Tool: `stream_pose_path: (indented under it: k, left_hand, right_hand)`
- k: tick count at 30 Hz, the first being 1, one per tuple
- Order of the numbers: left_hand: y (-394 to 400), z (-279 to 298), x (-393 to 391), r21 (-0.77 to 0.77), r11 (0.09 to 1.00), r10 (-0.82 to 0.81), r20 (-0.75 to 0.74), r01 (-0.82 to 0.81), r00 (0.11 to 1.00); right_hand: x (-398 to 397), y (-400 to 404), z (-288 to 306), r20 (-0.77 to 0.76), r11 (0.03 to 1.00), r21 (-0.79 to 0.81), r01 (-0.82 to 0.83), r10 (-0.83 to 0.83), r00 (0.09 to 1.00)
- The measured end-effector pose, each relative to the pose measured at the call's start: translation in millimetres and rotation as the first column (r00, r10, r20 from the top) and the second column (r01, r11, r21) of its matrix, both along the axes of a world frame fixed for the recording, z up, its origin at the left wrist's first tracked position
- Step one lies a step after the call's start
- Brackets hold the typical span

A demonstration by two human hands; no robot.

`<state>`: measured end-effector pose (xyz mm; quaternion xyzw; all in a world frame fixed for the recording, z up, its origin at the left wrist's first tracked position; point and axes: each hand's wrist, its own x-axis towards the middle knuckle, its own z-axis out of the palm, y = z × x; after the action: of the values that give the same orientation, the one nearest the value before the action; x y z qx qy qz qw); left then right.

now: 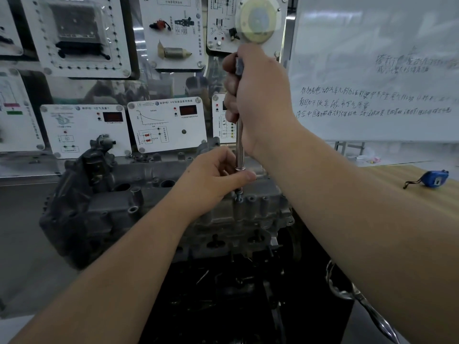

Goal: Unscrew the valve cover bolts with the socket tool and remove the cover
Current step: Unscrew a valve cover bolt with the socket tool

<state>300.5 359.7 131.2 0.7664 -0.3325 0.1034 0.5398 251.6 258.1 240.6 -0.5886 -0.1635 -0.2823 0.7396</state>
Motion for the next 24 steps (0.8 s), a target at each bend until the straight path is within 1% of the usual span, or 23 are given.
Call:
stream_pose_path:
  k: [3, 5, 7, 9, 12, 14, 16, 20, 22, 24]
  left_hand:
    - [7.0, -0.3, 1.1, -0.025, 0.991, -0.132, -0.063, 0.131, 0.989]
    - [9.8, -0.5, 0.5, -0.016, 0.987, -0.159, -0.063, 0.158, 0.985]
    - [7.9, -1.5, -0.5, -0.009, 0.991, -0.137, -0.043, 0.136, 0.99]
    - [2.7, -2.3, -1.7, 0.009, 0.998, -0.069, -0.008, 0.069, 0.998]
    - [-2.9, -3.4, -1.0, 0.046, 0.998, 0.045, 0.069, -0.048, 0.997]
    - [-3.3, -2.9, -0.3, 0.033, 0.998, 0.047, 0.057, -0.049, 0.997]
    - [-1.0, -1.7, -0.7, 0.019, 1.0, -0.005, 0.018, 0.005, 1.0]
    - [6.4, -0.4, -2.7, -0.026, 0.991, -0.133, -0.079, 0.132, 0.988]
    - [7.9, -0.2, -3.8, -0.055, 0.99, -0.13, -0.078, 0.126, 0.988]
    - [6.0, -0.7, -4.6, -0.048, 0.994, -0.097, -0.056, 0.094, 0.994]
  right_hand:
    - [-0.8, 2.6, -1.9, 0.012, 0.999, -0.047, 0.009, -0.008, 1.0]
    - [0.4, 2.1, -4.1, 0.054, 0.996, -0.08, 0.027, -0.023, 0.998]
    - [1.5, 0.0, -5.5, 0.08, 0.997, -0.064, 0.044, -0.038, 0.996]
    - [1.7, -3.4, -5.5, 0.078, 0.999, 0.012, 0.05, -0.051, 0.996]
    - [0.8, -8.4, -2.4, -0.003, 0.993, 0.083, 0.086, -0.086, 0.996]
    - [-0.5, -9.2, 1.1, -0.086, 0.994, 0.076, 0.081, -0.075, 0.994]
    - [-0.5, -7.9, 3.5, -0.133, 0.995, 0.086, 0.041, -0.029, 0.991]
    - [0.1, -4.3, 2.7, -0.107, 0.992, 0.083, -0.098, 0.106, 0.989]
    - [0.4, -3.8, 3.1, -0.111, 0.987, 0.048, -0.15, 0.155, 0.982]
    - [0.5, -4.7, 3.3, -0.118, 0.983, 0.019, -0.184, 0.185, 0.976]
